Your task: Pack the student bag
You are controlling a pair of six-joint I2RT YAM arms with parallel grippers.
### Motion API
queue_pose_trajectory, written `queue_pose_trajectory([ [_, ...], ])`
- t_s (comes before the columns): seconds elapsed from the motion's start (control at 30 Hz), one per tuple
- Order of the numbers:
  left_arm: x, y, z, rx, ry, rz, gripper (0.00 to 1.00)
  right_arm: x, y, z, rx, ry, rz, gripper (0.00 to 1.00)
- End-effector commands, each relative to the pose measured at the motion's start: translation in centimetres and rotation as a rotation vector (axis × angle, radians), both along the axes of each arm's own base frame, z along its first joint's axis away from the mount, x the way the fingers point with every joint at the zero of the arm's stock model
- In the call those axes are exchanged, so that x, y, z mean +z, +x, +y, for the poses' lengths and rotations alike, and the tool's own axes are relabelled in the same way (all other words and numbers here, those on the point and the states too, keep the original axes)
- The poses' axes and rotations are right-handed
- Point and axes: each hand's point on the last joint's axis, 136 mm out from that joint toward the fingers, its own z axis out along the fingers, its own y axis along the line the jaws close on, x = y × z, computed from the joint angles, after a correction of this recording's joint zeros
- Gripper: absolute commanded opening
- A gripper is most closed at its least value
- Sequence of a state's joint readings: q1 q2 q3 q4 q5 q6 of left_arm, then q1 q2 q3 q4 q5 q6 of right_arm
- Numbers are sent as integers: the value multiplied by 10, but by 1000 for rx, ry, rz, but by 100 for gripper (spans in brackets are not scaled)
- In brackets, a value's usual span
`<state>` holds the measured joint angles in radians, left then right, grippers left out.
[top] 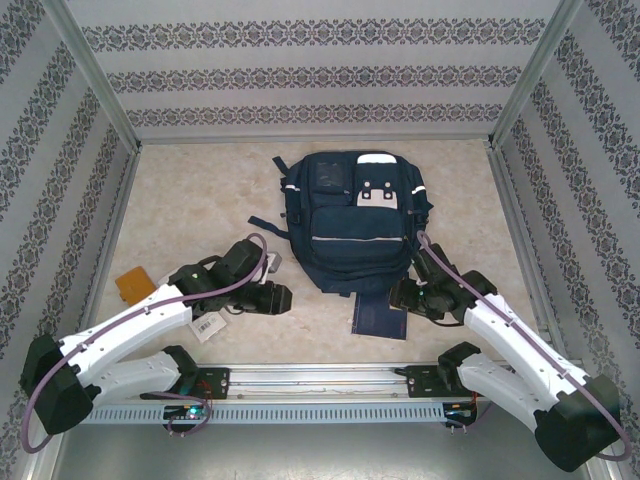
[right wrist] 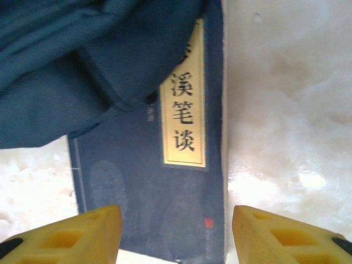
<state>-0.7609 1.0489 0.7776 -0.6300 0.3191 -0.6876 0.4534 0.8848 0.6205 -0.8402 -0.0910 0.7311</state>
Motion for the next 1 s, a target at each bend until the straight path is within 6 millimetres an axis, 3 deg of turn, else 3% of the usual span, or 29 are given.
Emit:
queue_pose_trajectory([
  [0.0, 23, 18, -12, 43, -49, -89, 44, 13, -1, 3, 57, 2, -5, 57],
  [0.17, 28, 15, -14, 48, -34, -105, 44, 5, 1, -17, -30, -74, -34, 63],
  [0.37, 41, 7, -39, -11, -61, -171, 44, -2, 7, -24, -167, -62, -57, 63],
  [0.47, 25, 5, -51, -28, -20, -146, 45, -15, 5, -28, -216, -70, -27, 59],
  [0.57, 7, -1, -78, -79, -29, -117, 45, -35, 1, -26, -227, -50, 18, 55],
  [0.67, -8, -10, -106, -126, -33, -94, 45, -56, -3, -17, -211, -13, 58, 45],
  [0.77, -24, -21, -130, -182, -24, -48, 47, -70, -6, -5, -167, 24, 99, 27],
  [0.9, -46, -25, -138, -197, 8, -7, 61, -77, -21, 15, -79, -9, 209, 22],
  [0.97, -54, -26, -137, -202, 20, 0, 63, -78, -30, 28, -46, -7, 247, 19],
])
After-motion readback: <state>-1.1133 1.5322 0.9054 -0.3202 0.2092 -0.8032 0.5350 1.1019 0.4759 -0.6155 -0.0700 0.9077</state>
